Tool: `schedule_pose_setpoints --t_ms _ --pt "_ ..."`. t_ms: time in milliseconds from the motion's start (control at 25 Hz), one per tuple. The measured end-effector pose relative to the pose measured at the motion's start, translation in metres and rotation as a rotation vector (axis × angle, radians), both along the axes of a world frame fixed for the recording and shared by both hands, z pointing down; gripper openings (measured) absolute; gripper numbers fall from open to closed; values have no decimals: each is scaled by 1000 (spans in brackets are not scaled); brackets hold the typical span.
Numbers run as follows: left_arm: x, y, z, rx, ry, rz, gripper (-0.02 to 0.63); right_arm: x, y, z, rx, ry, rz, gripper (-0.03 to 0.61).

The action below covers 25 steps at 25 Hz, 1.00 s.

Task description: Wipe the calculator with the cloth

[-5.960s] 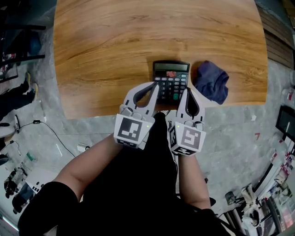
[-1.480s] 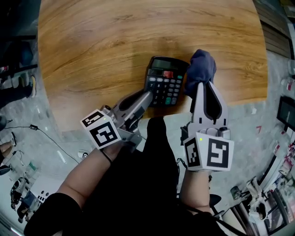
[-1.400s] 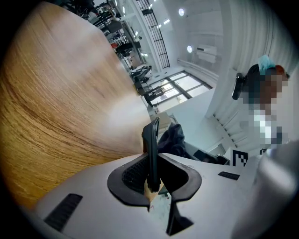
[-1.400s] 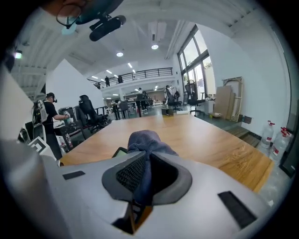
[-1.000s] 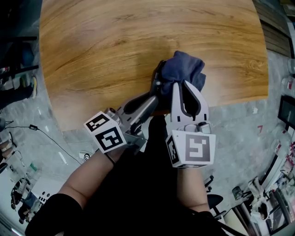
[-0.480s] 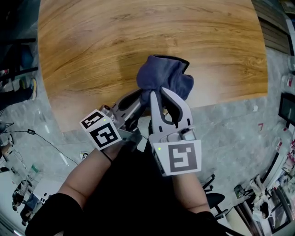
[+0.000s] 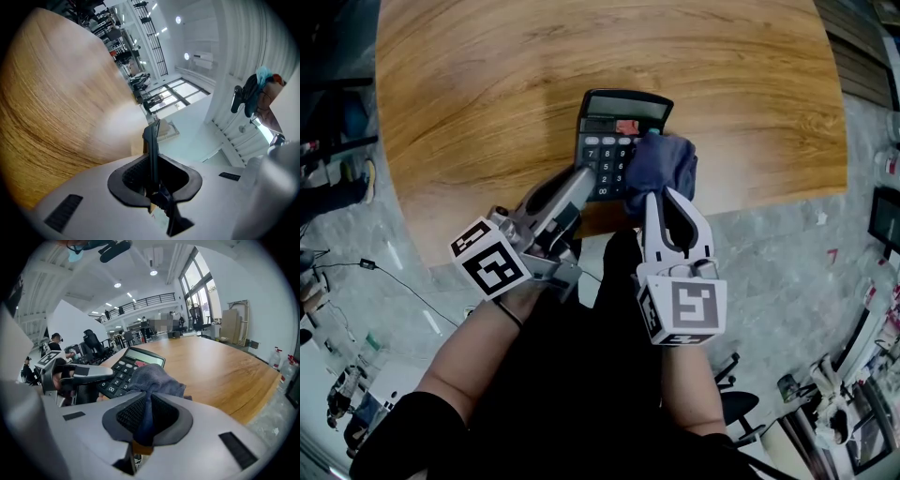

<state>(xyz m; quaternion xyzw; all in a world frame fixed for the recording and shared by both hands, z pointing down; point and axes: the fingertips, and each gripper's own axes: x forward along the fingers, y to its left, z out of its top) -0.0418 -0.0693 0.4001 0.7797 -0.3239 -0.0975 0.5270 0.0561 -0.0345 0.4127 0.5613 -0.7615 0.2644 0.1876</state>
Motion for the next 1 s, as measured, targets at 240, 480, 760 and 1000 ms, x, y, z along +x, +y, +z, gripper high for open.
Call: schedule_pose_setpoints --t_ms 240,480,760,1000 --pt "0 1 5 -18 16 -20 67 -11 2 -5 4 -25 -23 38" --pt "1 2 6 -35 28 -26 67 -50 9 -20 19 -70 -109 37" --pt "0 2 9 -50 42 -34 67 -78 18 -32 41 -127 -189 37" --pt "0 3 6 -35 44 -26 67 -49 15 -12 -5 -101 -112 38"
